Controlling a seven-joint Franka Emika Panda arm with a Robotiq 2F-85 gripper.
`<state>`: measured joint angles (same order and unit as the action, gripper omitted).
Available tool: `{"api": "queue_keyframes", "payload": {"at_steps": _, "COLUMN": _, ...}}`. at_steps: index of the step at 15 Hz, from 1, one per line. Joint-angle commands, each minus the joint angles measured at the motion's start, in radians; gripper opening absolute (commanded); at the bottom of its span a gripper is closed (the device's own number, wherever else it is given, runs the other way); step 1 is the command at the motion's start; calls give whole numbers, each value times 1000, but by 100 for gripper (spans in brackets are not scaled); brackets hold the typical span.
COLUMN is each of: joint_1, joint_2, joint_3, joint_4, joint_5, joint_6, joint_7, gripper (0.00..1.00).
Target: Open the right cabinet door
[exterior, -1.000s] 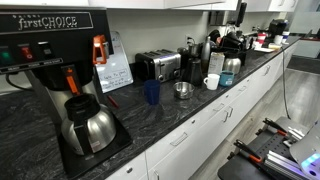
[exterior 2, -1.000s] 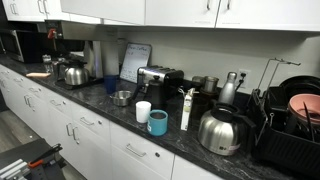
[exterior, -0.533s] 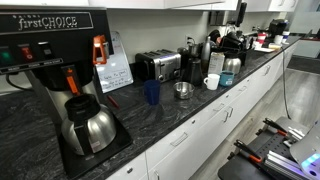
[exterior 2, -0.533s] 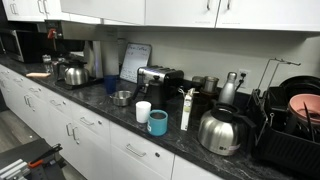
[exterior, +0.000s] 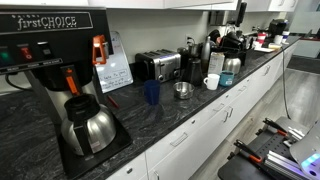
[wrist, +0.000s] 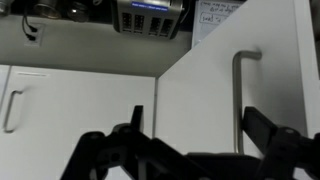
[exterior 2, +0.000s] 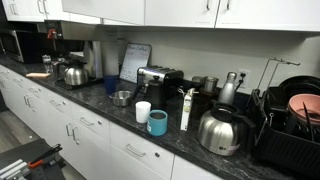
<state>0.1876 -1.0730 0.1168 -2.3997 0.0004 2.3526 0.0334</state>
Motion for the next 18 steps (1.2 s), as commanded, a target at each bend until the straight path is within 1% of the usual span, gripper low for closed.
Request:
{"api": "queue_keyframes", "payload": {"at_steps": 1, "joint_1": -81, "joint_2": -102, "joint_3": -40, "joint_4": 70, "joint_5": -13, "joint_6": -106, "joint_7": 0, "gripper": 100}}
{"api": "queue_keyframes", "payload": {"at_steps": 3, "joint_1": -109, "joint_2": -156, "joint_3": -71, "joint_4": 104, "joint_5": -11, "joint_6": -161, "joint_7": -11, "gripper": 100}}
{"api": "queue_keyframes", "payload": {"at_steps": 5, "joint_1": -127, "joint_2": -192, "joint_3": -88, "joint_4": 113, "joint_5": -9, "joint_6": -189, "joint_7": -14, "gripper": 100}}
{"api": "queue_keyframes", "payload": {"at_steps": 9, "joint_1": -145, "joint_2": -197, "joint_3": -90, "joint_4": 114, "joint_5": -1, "joint_6": -162, "joint_7": -5, "gripper": 100}}
{"api": "queue_keyframes", "payload": {"at_steps": 10, "joint_1": -130, "joint_2": -218, "joint_3": -92, "joint_4": 99, "joint_5": 8, "joint_6": -172, "joint_7": -13, "gripper": 100}}
{"api": "queue_keyframes", "payload": {"at_steps": 18, "joint_1": -132, "joint_2": -214, "joint_3": -92, "joint_4": 100, "joint_5": 8, "joint_6": -170, "joint_7": -12, "gripper": 100}}
